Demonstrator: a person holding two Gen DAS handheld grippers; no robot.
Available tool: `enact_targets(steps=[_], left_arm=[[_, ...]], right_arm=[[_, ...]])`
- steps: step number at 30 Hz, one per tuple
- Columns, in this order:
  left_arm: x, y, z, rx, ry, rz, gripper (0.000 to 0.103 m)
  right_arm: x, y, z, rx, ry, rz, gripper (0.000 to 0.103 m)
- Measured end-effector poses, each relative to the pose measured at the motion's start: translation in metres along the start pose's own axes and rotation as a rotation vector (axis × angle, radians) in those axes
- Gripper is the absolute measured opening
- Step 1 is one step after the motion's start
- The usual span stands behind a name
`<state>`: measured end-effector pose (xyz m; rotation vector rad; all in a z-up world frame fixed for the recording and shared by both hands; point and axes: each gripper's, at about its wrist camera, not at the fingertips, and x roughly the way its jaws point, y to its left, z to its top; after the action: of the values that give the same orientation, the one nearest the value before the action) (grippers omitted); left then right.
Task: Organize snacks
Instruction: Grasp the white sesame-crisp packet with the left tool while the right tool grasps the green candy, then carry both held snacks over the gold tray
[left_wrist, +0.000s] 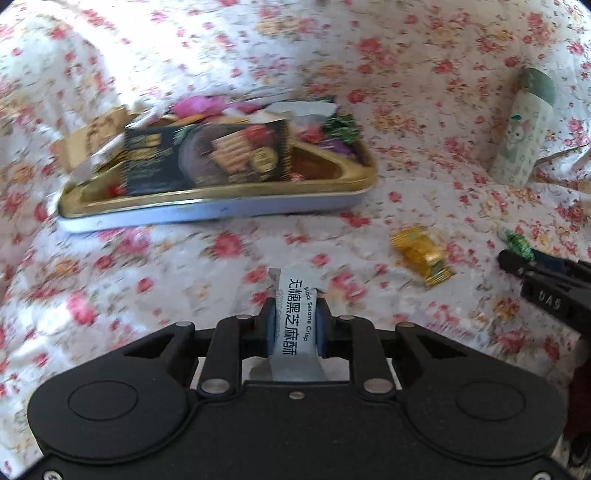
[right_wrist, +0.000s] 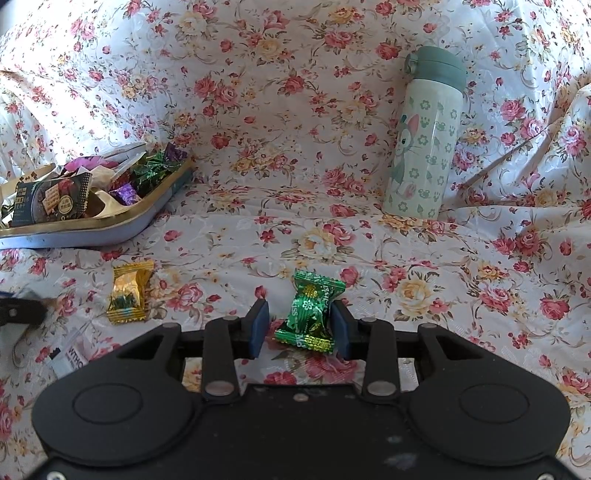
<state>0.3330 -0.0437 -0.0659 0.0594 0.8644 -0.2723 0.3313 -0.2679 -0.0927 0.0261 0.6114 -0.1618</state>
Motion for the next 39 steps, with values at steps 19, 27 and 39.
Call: enact_targets(steps=[19, 27, 39], left_arm=[[-0.008, -0.005, -0.023, 0.136, -0.069, 0.078, 0.029], [-0.008, -0.003, -0.024, 0.115, -0.073, 0.070, 0.029], [-0.007, -0.002, -0.018, 0.108, -0.040, 0.064, 0.029]], right_arm=[[-0.001, 0.000, 0.000, 0.007, -0.001, -0.005, 0.037], [-0.003, 0.005, -0.001, -0.026, -0.007, -0.030, 0.028], [-0.066, 0.003, -0.008, 0.017, 0.051, 0.061, 0.026]])
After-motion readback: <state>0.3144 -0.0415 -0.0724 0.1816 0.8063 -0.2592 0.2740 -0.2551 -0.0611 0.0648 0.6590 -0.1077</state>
